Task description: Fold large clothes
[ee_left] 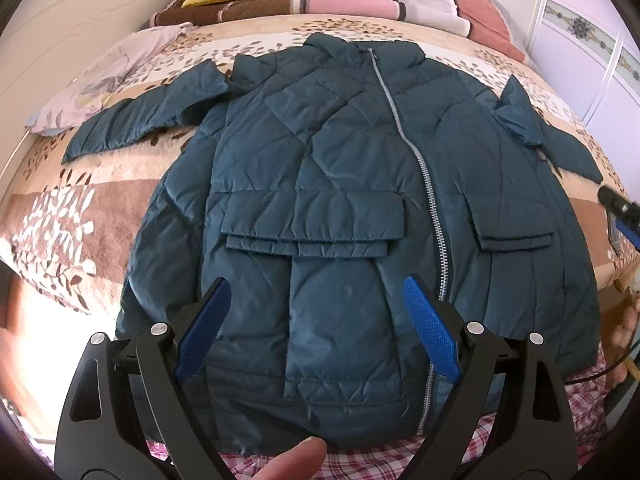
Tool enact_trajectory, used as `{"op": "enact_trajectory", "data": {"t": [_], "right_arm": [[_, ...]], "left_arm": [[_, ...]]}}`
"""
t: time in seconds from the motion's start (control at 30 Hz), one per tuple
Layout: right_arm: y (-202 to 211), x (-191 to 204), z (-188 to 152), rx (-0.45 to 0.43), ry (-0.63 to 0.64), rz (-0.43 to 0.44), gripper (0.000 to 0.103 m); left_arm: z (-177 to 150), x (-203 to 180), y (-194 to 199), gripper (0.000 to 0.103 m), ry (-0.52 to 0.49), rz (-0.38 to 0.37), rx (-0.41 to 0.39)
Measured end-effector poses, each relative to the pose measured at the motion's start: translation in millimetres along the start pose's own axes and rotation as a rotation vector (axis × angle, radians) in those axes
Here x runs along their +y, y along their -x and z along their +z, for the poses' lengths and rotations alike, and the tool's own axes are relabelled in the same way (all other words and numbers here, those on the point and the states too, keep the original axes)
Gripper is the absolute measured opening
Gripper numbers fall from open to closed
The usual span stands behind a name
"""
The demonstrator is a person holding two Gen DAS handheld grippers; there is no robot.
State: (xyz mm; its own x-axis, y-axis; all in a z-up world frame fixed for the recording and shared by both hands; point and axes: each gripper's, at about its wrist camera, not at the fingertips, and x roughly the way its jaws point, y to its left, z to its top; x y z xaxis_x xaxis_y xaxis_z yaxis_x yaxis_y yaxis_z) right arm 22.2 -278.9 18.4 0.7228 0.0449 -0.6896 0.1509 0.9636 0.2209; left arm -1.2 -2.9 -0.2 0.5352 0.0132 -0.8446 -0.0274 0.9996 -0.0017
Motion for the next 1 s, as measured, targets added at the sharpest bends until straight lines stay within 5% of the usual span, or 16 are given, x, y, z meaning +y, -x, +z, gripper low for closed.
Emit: {"op": "enact_trajectory", "data": {"t": [0.2, 0.47, 0.6, 0.7, 1.0], "right_arm": [[-11, 1, 2, 0.167, -0.077, 0.147, 0.092], [87, 23, 119, -0.131, 0.061, 0.101, 0.092], [116, 30, 154, -0.211, 0.103, 0.066, 0.092], [107, 28, 146, -0.187, 0.098, 0.059, 0.092], [20, 31, 50, 0.083, -0.019, 0.081, 0.092]], "left_arm": [[0, 0, -1, 0.087, -0.003, -0.003, -0.001], [1, 0, -1, 0.087, 0.001, -0.024, -0.001], [0, 1, 1, 0.087, 0.003, -0.037, -0.013], [2, 3, 5, 0.087, 0.006, -0.051, -0.031], [3, 3, 9, 0.087, 0.009, -0.066, -0.037]]}}
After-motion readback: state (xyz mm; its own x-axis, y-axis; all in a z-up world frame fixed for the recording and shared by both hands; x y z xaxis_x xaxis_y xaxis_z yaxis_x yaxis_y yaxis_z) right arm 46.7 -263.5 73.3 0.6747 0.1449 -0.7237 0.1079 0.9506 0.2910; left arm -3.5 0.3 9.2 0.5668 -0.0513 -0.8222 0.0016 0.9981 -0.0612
